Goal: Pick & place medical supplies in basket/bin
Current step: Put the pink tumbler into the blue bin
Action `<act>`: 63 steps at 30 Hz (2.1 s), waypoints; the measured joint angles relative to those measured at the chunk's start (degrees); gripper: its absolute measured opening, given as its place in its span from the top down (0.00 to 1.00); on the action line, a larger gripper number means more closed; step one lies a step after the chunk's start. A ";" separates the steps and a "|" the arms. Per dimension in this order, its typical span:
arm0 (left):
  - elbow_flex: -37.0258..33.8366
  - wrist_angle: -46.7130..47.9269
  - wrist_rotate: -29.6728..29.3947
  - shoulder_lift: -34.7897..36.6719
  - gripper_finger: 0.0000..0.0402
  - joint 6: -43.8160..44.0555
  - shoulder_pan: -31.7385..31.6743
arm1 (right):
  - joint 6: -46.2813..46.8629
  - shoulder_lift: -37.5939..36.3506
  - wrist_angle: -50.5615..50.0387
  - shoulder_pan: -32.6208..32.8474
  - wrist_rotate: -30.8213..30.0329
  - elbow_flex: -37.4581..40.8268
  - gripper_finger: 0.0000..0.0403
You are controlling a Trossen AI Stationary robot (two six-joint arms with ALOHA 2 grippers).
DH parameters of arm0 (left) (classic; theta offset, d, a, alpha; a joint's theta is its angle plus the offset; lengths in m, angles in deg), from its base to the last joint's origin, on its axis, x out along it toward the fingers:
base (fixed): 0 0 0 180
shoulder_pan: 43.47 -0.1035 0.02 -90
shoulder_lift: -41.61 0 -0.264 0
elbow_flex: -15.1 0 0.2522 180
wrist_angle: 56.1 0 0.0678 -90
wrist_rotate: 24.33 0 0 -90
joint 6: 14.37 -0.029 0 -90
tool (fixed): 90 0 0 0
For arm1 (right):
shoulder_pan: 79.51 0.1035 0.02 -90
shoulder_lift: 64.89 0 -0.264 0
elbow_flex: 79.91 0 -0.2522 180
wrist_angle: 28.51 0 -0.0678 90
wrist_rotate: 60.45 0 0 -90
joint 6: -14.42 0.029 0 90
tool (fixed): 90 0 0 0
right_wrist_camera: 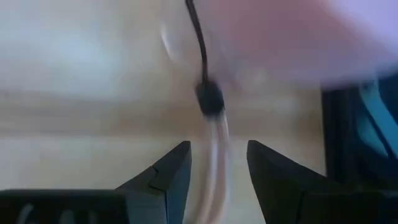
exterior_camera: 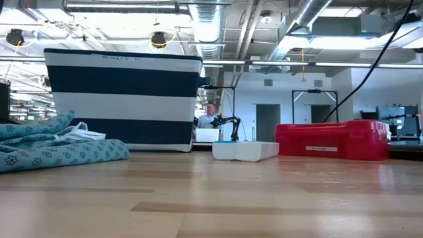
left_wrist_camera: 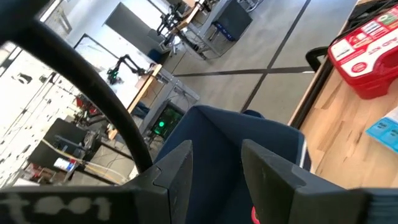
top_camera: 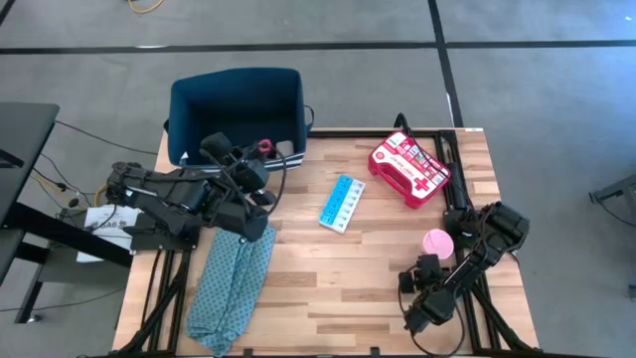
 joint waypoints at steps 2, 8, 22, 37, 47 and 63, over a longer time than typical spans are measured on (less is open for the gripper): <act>0.00 0.00 0.81 0.00 0.68 -0.29 -1.01 | 0.01 -0.06 0.52 -0.04 -1.67 1.39 0.64; 0.00 0.00 3.38 0.00 0.68 -0.32 -3.51 | 0.48 -0.28 1.64 -0.10 -4.51 4.92 0.68; 0.00 -1.09 4.87 0.00 0.68 -0.30 -4.83 | -4.90 -0.15 2.76 -0.14 -7.59 6.23 0.84; 0.00 -2.32 11.33 0.00 0.68 -0.46 -4.76 | -16.19 0.24 13.19 -1.22 -45.62 4.79 0.99; 0.00 -2.58 12.67 0.00 0.68 -0.67 -4.77 | -39.82 -2.65 -6.69 -10.46 -72.10 -9.13 0.99; -0.02 -2.35 10.29 0.00 0.68 -5.75 -4.55 | -74.84 -12.03 -15.60 -43.82 -86.77 -40.66 0.99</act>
